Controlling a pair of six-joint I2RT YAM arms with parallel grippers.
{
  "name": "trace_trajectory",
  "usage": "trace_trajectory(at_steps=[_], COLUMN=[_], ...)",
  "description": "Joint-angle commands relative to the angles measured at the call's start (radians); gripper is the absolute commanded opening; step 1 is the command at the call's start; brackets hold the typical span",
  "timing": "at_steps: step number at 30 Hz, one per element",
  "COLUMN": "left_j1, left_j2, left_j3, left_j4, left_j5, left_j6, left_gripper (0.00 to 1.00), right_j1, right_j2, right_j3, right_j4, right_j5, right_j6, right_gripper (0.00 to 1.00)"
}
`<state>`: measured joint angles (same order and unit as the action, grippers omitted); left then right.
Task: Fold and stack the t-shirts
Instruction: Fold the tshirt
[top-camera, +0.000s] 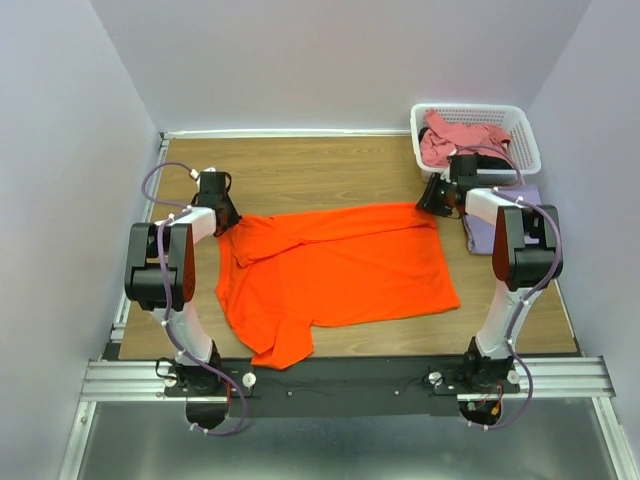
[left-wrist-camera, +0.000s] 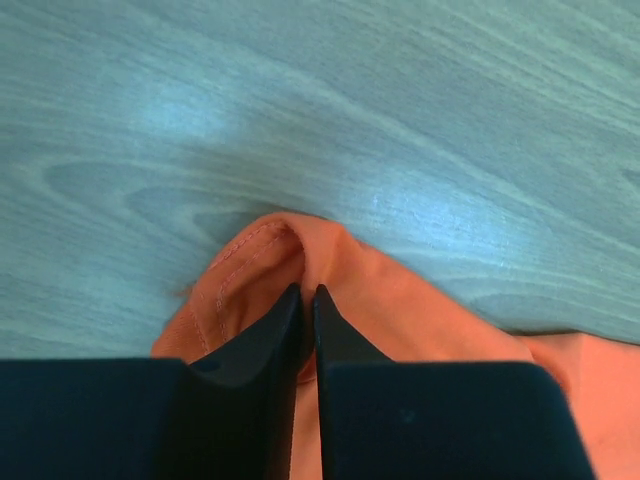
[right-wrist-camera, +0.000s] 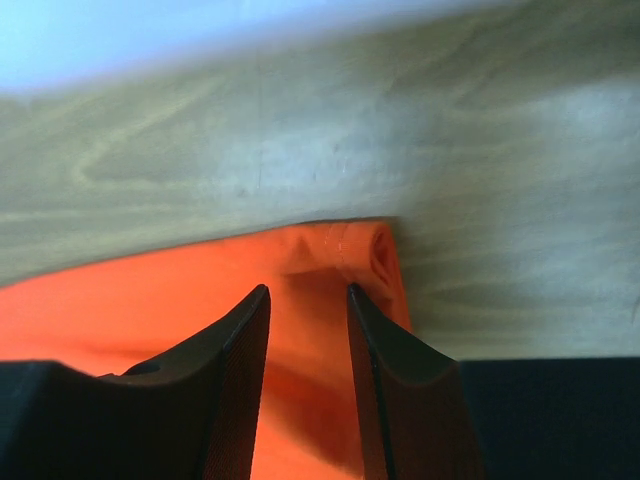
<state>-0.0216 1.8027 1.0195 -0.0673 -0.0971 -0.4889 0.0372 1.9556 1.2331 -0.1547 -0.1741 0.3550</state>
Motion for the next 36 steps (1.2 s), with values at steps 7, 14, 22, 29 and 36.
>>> trace_trajectory(at_steps=[7, 14, 22, 29, 36], left_j1=[0.095, 0.092, 0.054, -0.052, -0.153], left_j2=[0.055, 0.035, -0.156, -0.371, -0.35], left_j3=[0.07, 0.085, 0.044, -0.045, -0.091], left_j4=[-0.019, -0.016, -0.045, -0.075, -0.013], left_j5=[-0.044, 0.037, 0.037, 0.043, 0.23], left_j6=[0.021, 0.036, 0.036, 0.111, 0.19], left_gripper=[0.11, 0.32, 0.66, 0.79, 0.98], right_j1=[-0.075, -0.072, -0.04, 0.029, 0.104], right_j2=[0.101, 0.011, -0.121, -0.239, -0.348], right_j3=[0.005, 0.026, -0.018, -0.113, -0.197], right_j4=[0.04, 0.034, -0.019, -0.028, -0.06], right_j5=[0.039, -0.054, -0.054, -0.108, -0.189], right_j6=[0.035, -0.027, -0.065, -0.051, -0.047], right_gripper=[0.44, 0.46, 0.46, 0.46, 0.58])
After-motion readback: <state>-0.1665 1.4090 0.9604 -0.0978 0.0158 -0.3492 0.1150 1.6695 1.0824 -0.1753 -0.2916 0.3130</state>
